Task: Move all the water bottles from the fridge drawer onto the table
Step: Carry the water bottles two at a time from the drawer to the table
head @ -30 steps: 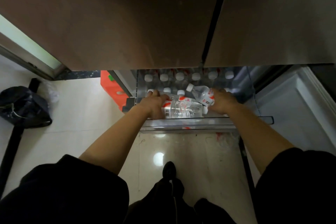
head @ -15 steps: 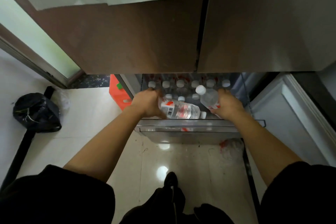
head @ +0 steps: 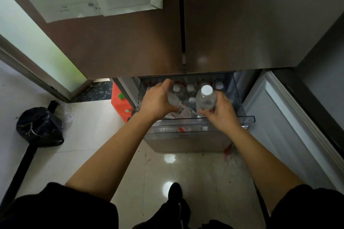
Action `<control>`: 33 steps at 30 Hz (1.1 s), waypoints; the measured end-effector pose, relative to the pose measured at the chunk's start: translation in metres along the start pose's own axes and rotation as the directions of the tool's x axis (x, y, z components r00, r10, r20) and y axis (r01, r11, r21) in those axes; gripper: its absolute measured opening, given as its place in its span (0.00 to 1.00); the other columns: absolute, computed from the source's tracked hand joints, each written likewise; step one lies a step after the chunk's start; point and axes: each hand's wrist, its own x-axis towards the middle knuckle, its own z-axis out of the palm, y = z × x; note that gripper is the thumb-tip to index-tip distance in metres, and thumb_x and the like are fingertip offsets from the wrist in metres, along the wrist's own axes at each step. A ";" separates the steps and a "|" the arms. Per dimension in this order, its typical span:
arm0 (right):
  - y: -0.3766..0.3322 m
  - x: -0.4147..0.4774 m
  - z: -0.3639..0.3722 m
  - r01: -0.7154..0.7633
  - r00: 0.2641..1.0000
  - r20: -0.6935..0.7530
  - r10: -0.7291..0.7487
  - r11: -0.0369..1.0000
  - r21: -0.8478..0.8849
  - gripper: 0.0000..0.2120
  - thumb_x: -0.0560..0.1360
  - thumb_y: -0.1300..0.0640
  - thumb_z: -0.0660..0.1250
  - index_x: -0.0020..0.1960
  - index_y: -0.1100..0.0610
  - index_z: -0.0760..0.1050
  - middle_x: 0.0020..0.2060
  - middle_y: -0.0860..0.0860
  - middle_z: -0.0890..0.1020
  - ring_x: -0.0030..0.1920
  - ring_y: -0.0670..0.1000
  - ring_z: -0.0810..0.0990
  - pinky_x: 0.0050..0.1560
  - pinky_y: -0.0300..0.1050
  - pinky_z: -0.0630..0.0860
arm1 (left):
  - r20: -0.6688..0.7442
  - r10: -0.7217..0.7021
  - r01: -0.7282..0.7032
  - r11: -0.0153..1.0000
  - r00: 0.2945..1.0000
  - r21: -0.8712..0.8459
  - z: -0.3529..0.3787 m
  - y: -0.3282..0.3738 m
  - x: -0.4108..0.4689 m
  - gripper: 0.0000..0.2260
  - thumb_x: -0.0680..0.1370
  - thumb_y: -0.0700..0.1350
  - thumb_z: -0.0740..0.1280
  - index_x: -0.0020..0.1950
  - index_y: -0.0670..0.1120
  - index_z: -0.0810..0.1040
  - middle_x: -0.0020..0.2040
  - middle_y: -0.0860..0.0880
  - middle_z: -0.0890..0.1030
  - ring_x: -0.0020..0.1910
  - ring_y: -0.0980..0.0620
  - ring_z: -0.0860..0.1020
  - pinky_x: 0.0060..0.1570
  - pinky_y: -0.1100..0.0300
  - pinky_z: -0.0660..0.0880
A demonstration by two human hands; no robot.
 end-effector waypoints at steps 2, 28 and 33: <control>0.001 -0.005 -0.003 -0.008 1.000 -0.008 0.008 1.000 0.007 0.36 0.67 0.50 0.80 0.69 0.57 0.67 0.64 0.54 0.73 0.63 0.55 0.74 0.56 0.43 0.71 | -0.047 -0.029 0.021 0.989 0.998 -0.149 0.007 0.011 -0.001 0.38 0.63 0.53 0.82 0.68 0.50 0.70 0.61 0.49 0.79 0.59 0.48 0.76 0.56 0.53 0.76; -0.100 -0.078 -0.015 0.208 0.978 -0.107 -0.182 0.914 0.349 0.38 0.64 0.54 0.82 0.68 0.44 0.67 0.64 0.47 0.77 0.64 0.50 0.77 0.64 0.57 0.76 | -0.417 -0.355 -0.058 0.700 0.837 -0.712 -0.064 0.038 -0.140 0.21 0.74 0.53 0.75 0.62 0.50 0.73 0.55 0.51 0.81 0.55 0.57 0.80 0.57 0.57 0.79; -0.166 -0.121 0.035 0.328 0.933 0.013 -0.360 0.865 0.381 0.39 0.65 0.52 0.81 0.70 0.43 0.66 0.65 0.47 0.76 0.64 0.52 0.76 0.62 0.58 0.76 | -0.507 -0.462 -0.009 0.733 0.727 -0.681 -0.106 0.009 -0.232 0.23 0.72 0.58 0.73 0.64 0.54 0.74 0.58 0.52 0.81 0.58 0.51 0.80 0.58 0.45 0.79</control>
